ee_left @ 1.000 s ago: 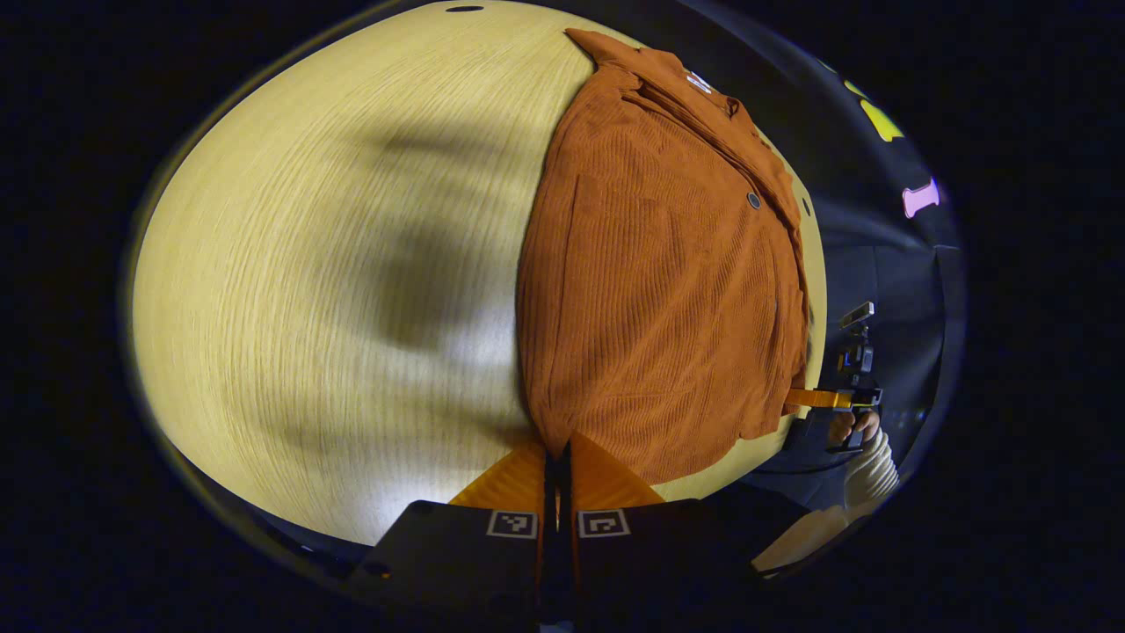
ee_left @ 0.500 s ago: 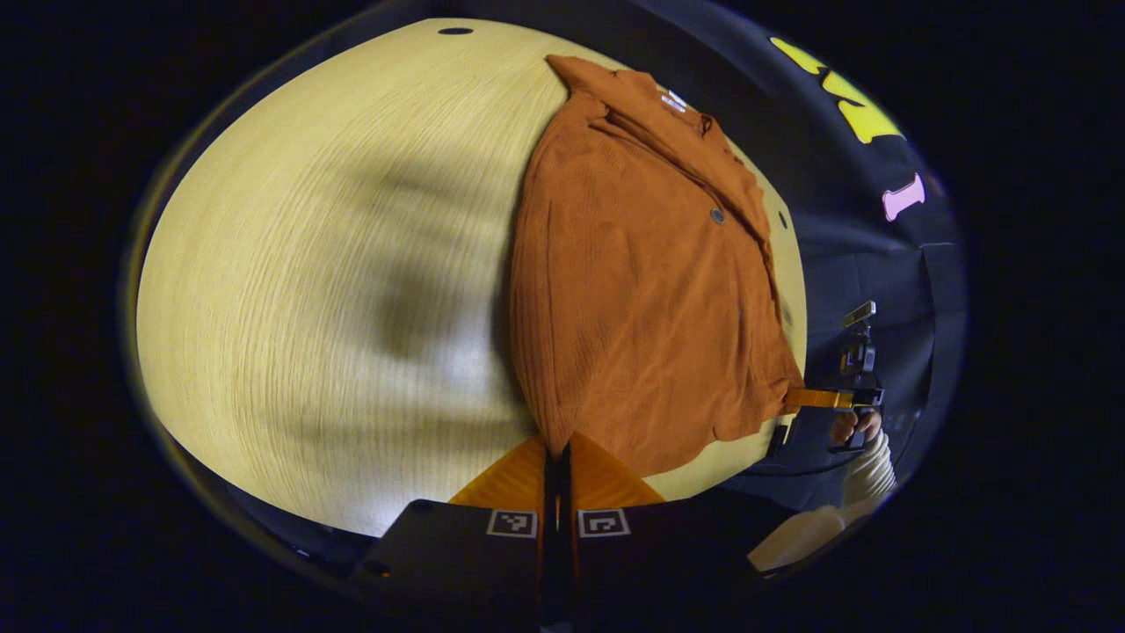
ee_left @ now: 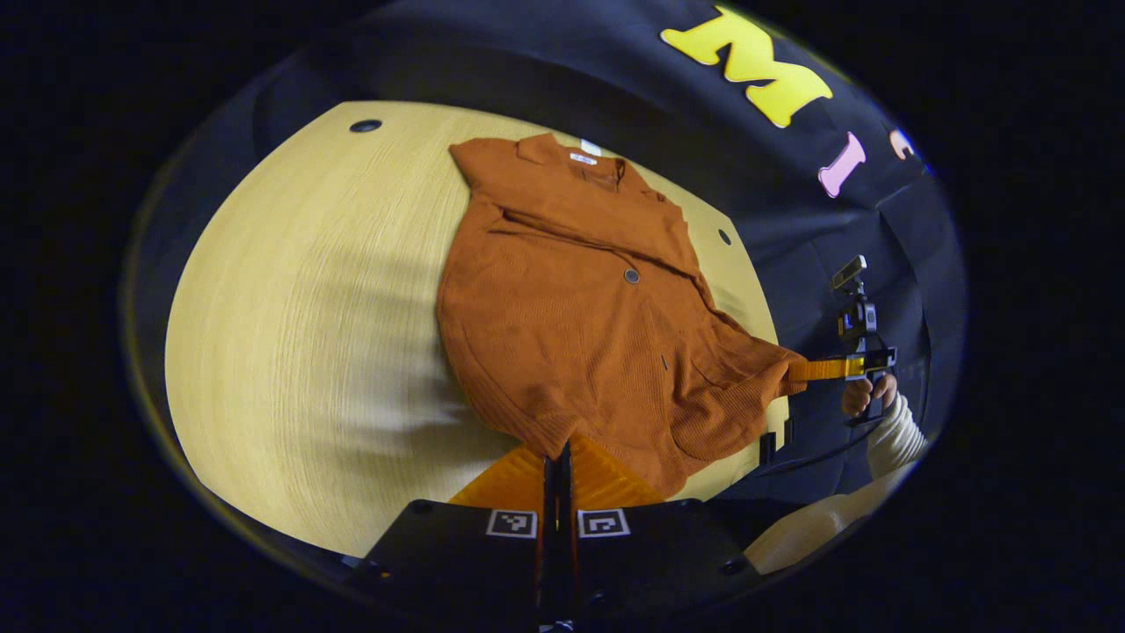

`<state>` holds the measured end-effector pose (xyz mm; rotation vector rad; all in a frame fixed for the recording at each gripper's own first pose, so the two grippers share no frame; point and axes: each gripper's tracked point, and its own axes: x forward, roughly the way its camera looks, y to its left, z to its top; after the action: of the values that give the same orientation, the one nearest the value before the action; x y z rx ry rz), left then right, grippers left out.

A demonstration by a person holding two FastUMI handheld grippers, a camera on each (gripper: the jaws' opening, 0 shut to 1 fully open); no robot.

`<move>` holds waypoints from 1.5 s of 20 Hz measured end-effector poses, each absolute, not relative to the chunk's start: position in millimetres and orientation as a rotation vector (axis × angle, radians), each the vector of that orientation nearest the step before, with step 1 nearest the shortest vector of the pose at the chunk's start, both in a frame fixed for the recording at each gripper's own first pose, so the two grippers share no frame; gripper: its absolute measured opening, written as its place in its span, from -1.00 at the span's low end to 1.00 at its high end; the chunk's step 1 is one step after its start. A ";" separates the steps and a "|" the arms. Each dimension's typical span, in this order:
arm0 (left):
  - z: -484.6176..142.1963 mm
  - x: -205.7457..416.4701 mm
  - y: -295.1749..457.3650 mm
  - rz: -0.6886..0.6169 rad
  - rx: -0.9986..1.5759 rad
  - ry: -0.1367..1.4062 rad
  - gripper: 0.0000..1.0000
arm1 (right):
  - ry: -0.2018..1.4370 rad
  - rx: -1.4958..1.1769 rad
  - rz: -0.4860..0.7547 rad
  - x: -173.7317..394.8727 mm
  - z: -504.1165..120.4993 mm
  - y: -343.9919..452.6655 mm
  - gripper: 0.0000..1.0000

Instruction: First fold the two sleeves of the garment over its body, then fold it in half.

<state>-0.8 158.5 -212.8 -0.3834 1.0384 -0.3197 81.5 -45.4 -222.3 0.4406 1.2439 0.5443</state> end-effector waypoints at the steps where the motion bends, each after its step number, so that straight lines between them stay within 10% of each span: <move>1: -204.8 6.7 159.6 -0.319 -0.384 1.027 -0.94 | 1.227 0.429 0.553 89.5 -215.5 -42.7 -0.99; 13: -148.0 155.6 165.7 -0.281 -0.367 0.973 -0.94 | 1.036 0.526 0.525 255.6 -135.1 -20.1 -0.99; 30: -210.7 372.6 195.1 -0.151 -0.371 0.950 -0.94 | 0.973 0.655 0.280 453.6 -245.9 -32.0 -0.99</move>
<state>372.6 195.1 -210.7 -0.3708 0.9504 -0.1509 453.6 -32.0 -245.9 0.6553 0.9727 0.2803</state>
